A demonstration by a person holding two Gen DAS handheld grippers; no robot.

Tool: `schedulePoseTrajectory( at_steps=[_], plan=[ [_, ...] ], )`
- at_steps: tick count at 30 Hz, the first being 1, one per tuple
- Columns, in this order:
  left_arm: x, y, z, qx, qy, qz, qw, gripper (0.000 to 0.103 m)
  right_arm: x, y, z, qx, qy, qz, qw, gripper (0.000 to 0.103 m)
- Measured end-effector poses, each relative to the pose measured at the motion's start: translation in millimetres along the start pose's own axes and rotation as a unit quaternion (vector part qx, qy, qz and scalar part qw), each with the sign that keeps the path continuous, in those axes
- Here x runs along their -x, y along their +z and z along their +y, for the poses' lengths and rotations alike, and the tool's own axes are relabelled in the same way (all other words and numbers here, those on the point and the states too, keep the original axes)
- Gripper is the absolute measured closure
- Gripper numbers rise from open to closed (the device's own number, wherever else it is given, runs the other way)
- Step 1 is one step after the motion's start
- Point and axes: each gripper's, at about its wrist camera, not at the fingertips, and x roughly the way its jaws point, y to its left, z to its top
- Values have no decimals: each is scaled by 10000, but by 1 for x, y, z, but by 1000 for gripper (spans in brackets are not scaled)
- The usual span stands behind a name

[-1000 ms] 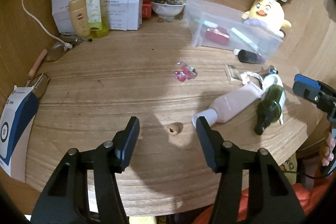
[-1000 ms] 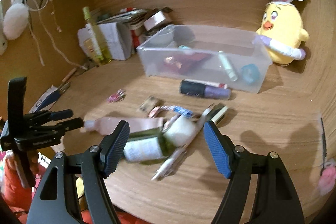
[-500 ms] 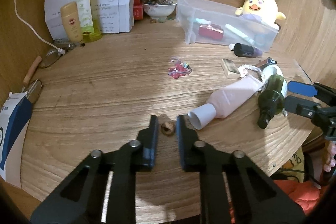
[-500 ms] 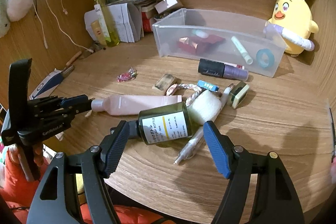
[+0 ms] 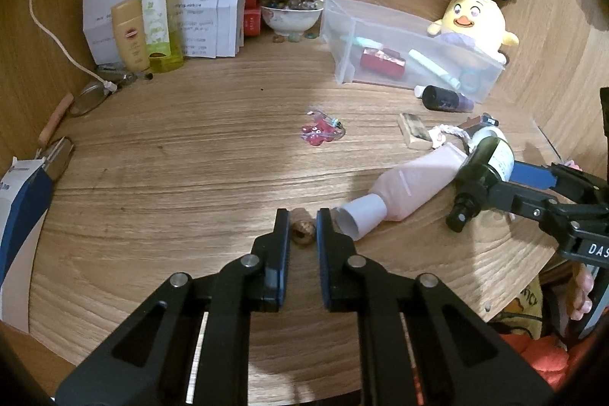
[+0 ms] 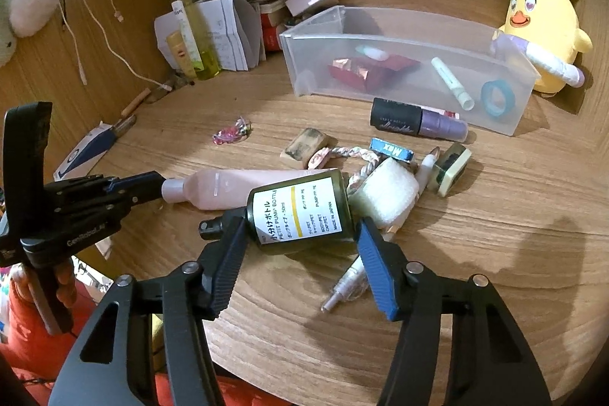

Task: Organize objects
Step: 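Carry the brown item and dark green bottle into the clear box and release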

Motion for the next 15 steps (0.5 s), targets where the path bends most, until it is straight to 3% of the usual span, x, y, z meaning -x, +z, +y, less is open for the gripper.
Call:
schedulePoseTrajectory(
  at_steps=[10, 15],
  plan=[
    [13, 14, 1, 65, 108, -150, 9998, 90, 17, 10, -2, -29, 189, -242, 9995, 50],
    [20, 27, -1, 140, -25, -275, 9995, 90, 30, 18, -5, -90, 200, -457, 9987, 51]
  ],
)
